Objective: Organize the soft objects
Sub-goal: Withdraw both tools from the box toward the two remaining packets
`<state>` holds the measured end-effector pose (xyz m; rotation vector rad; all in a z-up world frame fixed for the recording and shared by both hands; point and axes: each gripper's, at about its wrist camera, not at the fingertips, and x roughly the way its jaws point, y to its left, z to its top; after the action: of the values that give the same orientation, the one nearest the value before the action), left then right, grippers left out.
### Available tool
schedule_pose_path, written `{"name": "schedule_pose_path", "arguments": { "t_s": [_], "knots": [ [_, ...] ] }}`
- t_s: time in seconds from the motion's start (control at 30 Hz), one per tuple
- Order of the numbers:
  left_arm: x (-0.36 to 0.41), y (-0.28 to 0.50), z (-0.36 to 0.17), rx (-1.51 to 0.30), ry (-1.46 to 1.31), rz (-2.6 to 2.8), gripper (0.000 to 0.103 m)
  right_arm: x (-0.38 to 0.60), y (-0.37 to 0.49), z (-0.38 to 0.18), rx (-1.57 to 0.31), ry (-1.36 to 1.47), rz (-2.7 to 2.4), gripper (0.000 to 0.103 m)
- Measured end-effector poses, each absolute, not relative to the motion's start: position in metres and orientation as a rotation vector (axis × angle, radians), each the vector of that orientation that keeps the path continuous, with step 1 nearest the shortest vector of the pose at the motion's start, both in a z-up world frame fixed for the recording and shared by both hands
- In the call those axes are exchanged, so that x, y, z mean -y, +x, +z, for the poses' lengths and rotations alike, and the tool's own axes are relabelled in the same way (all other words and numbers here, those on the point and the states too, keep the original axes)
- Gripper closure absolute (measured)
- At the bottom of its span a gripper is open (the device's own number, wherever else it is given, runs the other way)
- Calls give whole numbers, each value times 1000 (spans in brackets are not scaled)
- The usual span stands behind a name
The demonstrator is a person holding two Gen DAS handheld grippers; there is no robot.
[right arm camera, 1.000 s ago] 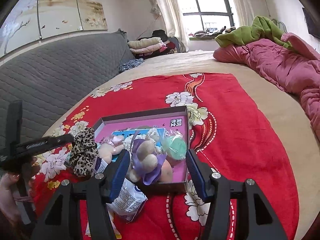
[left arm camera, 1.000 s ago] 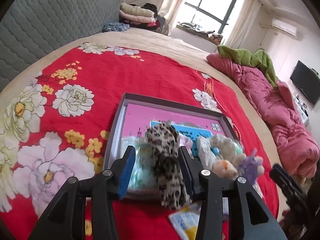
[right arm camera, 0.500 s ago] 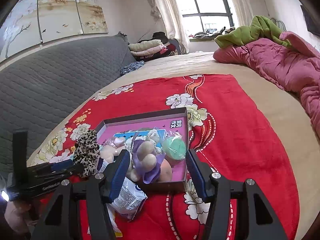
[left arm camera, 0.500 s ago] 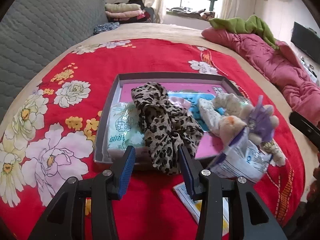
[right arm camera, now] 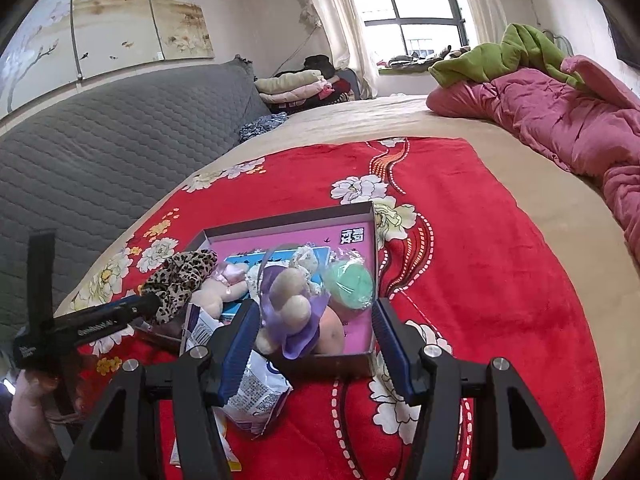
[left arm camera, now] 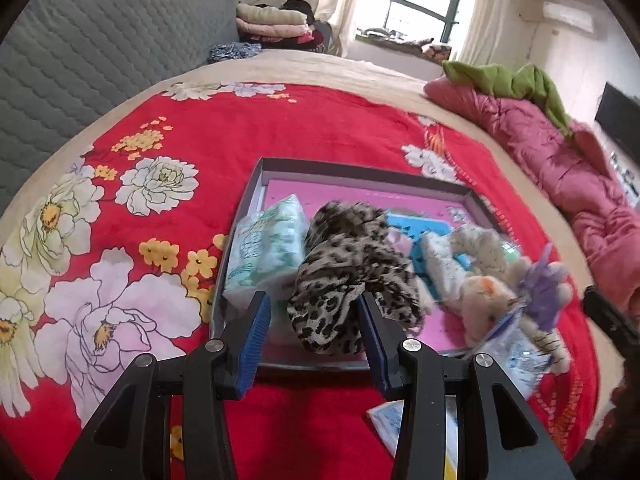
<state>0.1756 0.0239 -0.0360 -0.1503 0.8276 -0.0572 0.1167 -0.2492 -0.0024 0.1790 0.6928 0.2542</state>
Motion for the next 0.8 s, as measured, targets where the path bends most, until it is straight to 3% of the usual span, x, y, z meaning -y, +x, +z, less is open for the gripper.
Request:
{"name": "schedule_pose_path", "arguments": {
  "t_s": [0.07,0.3,0.43,0.8],
  "knots": [
    [-27,171,-30,-818,-180,-81,48,247,115,0,-688,170,259,45],
    [-23,154,-8,-794,-167,-113,40,240,103,14,-659,137,299,44],
    [-21,144,5,-787,-179,-126,34,236,94,22,-649,124,333,39],
    [12,108,11,-849,-142,-152,33,221,68,33,-654,75,396,38]
  ]
}}
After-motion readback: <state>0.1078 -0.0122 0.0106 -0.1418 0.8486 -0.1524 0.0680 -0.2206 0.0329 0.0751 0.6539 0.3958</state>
